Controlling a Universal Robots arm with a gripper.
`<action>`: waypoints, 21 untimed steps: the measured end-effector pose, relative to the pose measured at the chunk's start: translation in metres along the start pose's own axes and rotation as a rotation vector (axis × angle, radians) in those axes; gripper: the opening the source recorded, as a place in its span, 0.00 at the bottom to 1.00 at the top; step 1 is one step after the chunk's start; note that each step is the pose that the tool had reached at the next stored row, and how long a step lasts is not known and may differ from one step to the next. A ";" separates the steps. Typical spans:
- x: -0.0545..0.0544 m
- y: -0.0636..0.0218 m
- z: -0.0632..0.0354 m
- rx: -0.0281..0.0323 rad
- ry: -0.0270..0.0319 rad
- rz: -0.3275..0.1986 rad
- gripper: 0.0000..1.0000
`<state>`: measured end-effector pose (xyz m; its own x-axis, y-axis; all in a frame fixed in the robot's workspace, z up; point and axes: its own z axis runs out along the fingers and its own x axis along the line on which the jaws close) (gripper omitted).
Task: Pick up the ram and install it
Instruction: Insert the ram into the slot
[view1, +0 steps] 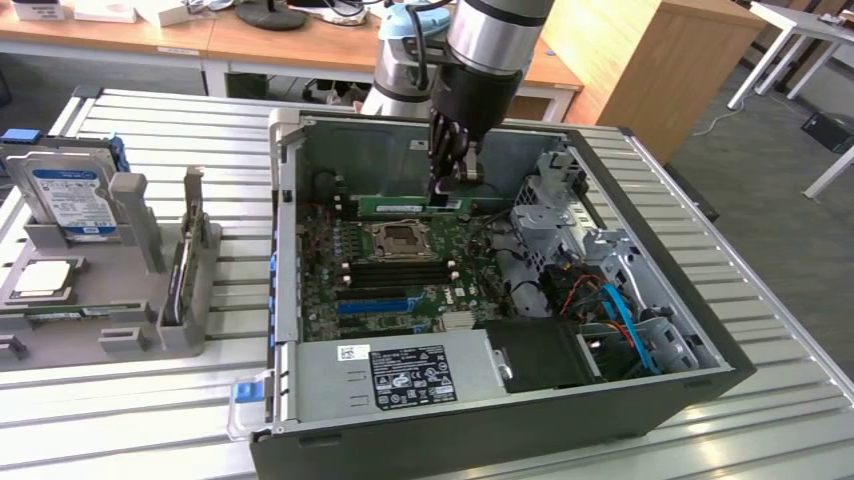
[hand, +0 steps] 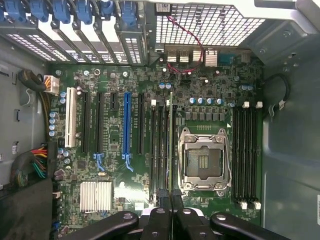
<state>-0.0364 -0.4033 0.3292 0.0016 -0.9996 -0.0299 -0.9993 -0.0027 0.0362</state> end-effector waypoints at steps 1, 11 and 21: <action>0.000 0.0000 0.0000 0.0002 -0.0008 0.000 0.12; 0.002 0.0005 0.0035 0.0076 -0.0027 0.000 0.12; 0.002 0.0006 0.0080 0.0081 -0.0028 0.016 0.12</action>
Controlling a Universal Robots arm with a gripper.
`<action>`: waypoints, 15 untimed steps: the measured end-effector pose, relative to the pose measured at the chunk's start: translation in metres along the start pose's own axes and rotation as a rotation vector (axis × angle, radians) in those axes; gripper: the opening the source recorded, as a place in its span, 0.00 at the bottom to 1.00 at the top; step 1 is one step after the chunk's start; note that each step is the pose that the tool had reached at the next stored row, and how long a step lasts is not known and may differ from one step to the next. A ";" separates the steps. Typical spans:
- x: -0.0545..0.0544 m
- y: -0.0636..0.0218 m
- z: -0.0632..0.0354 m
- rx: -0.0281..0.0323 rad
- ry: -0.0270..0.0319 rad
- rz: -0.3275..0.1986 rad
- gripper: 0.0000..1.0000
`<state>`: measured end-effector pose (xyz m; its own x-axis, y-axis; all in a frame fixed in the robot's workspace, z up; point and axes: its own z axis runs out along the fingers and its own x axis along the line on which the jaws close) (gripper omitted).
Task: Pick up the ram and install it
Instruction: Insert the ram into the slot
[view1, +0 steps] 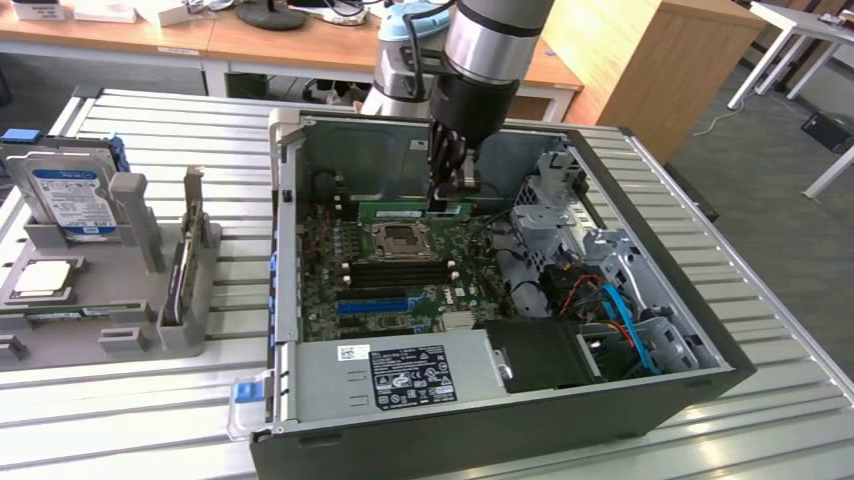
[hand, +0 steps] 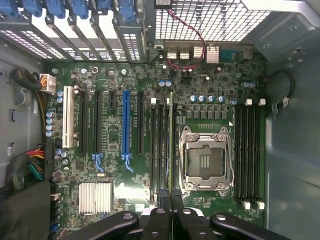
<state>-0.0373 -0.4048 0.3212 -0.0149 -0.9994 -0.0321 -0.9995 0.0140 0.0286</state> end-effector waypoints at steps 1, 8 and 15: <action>0.000 0.0000 0.0000 0.0000 0.0000 0.001 0.12; 0.000 -0.0001 0.0019 0.0009 -0.0013 0.001 0.12; 0.000 0.0002 0.0084 0.0016 -0.0023 0.001 0.12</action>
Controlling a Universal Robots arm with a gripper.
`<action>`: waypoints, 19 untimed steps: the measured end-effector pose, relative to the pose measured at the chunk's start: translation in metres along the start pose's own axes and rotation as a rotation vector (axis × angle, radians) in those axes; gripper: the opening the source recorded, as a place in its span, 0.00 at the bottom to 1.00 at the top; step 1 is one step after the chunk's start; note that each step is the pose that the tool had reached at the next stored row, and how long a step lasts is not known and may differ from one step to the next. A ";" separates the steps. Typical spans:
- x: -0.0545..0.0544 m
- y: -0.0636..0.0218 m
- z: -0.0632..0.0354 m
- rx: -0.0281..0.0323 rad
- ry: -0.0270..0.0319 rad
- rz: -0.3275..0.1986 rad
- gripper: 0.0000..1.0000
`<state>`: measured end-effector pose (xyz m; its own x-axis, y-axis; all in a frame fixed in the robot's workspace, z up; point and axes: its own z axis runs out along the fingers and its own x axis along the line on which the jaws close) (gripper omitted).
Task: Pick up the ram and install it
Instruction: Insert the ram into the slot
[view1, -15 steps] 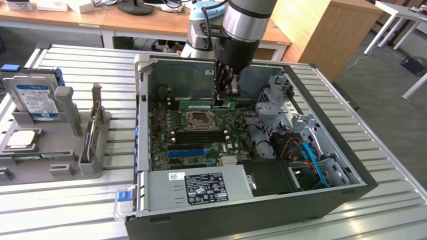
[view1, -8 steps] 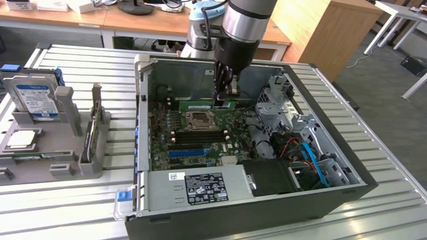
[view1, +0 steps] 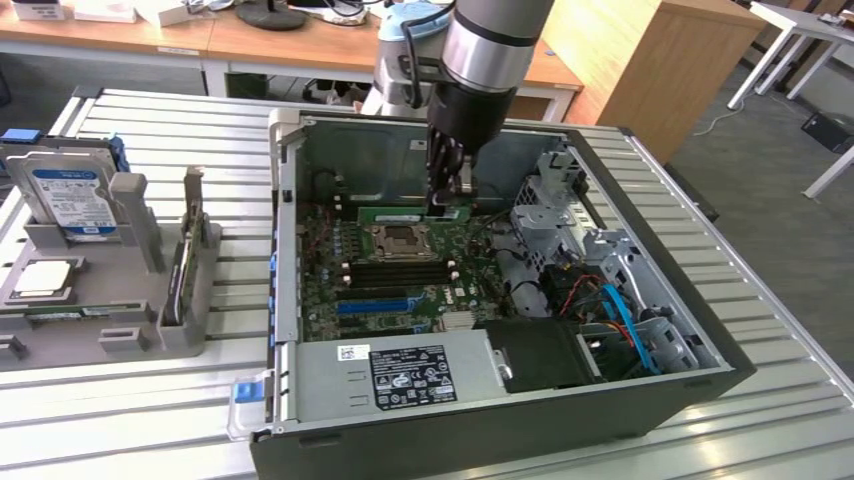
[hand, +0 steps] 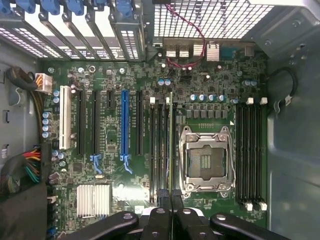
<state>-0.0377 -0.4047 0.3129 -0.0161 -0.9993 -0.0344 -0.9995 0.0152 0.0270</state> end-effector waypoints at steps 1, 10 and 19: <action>0.000 0.0000 0.0013 0.0000 -0.0001 0.000 0.12; 0.000 -0.0003 0.0121 0.0001 -0.0002 0.000 0.12; 0.001 -0.0005 0.0213 0.0000 -0.0001 0.000 0.12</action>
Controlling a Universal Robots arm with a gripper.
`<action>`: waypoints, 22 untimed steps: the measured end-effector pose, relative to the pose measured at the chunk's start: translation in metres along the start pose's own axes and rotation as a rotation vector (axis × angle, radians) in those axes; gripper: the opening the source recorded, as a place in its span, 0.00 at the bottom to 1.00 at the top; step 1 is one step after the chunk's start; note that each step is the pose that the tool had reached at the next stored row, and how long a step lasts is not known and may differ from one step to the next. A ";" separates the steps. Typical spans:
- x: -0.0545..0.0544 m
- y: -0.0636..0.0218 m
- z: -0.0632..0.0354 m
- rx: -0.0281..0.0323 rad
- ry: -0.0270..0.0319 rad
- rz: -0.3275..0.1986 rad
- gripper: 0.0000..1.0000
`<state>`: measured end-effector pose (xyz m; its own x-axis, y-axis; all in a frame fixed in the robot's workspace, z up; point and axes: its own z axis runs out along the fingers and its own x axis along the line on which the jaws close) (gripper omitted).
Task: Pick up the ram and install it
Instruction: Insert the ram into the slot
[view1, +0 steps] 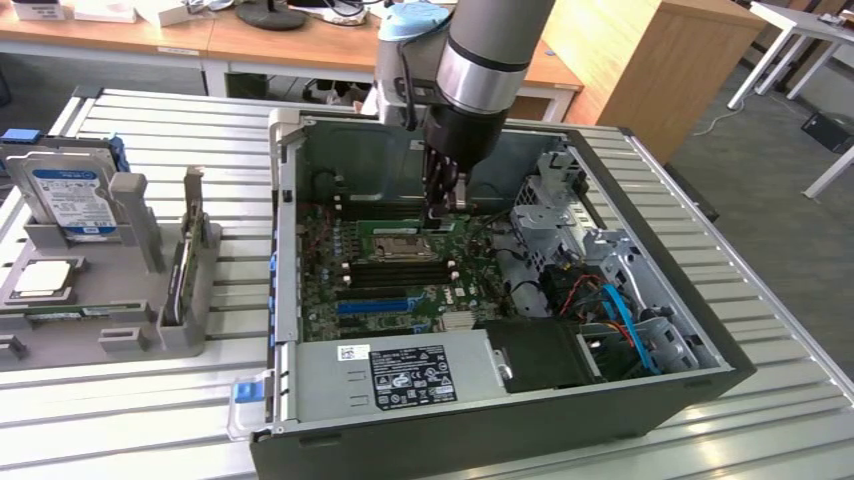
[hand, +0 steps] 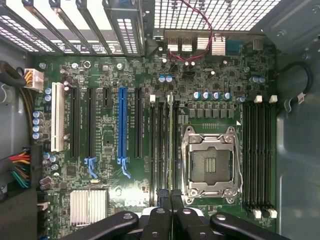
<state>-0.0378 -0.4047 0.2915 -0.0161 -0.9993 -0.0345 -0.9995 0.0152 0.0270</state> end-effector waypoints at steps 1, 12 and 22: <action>0.000 0.0000 0.0001 -0.0001 0.0001 0.000 0.12; 0.005 0.0000 0.0026 0.0000 -0.0001 0.000 0.12; 0.006 -0.0002 0.0088 -0.0001 0.0002 0.000 0.12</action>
<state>-0.0379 -0.4100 0.2825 -0.0161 -0.9993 -0.0343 -0.9995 0.0152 0.0271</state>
